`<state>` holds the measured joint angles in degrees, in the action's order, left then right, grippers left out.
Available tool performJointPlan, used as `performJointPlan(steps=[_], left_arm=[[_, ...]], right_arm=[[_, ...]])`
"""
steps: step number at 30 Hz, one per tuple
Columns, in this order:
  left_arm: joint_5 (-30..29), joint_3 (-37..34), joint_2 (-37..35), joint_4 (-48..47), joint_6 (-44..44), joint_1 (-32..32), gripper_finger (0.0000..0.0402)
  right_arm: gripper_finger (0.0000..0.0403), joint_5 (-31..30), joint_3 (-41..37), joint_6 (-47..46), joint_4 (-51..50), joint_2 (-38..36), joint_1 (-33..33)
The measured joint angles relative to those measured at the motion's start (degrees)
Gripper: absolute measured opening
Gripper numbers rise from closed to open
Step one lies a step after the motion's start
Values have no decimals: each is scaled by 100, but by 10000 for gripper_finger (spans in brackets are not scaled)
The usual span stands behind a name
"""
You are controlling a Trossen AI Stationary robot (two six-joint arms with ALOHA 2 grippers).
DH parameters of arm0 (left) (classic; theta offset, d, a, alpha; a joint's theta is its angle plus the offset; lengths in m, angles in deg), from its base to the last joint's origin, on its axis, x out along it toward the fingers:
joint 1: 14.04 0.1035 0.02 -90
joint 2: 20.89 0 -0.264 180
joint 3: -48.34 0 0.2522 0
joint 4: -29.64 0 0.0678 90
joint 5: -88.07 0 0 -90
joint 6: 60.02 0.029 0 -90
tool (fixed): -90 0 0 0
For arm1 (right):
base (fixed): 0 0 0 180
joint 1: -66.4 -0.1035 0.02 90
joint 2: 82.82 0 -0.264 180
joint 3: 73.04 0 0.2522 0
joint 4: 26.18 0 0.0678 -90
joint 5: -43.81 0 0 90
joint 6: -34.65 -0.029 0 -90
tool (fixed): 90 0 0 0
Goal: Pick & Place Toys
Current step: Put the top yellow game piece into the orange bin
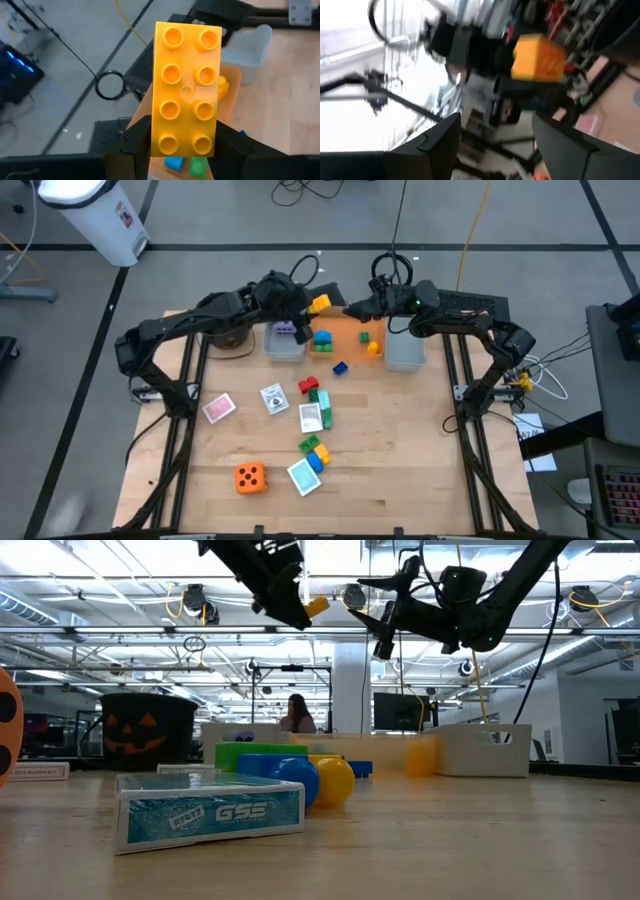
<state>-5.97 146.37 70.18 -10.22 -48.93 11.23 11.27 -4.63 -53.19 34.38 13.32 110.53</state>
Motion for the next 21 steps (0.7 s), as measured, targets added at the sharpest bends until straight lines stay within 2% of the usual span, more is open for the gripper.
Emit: performJointPlan(steps=[8,13,17,21], left_arm=[[511,1394,1268,-642,-417,89,142],[1009,2012,1835,-1160,-277,305,162],[1198,2057,1915,-1336,171,513,145],[1509,2057,1919,-1439,613,776,141]], right_arm=[[235,134,0,434,-15,-229,16],[235,428,0,944,-400,-573,169],[235,575,-8,1649,-1453,-938,347],[235,516,-4,2850,-3080,-1465,429]])
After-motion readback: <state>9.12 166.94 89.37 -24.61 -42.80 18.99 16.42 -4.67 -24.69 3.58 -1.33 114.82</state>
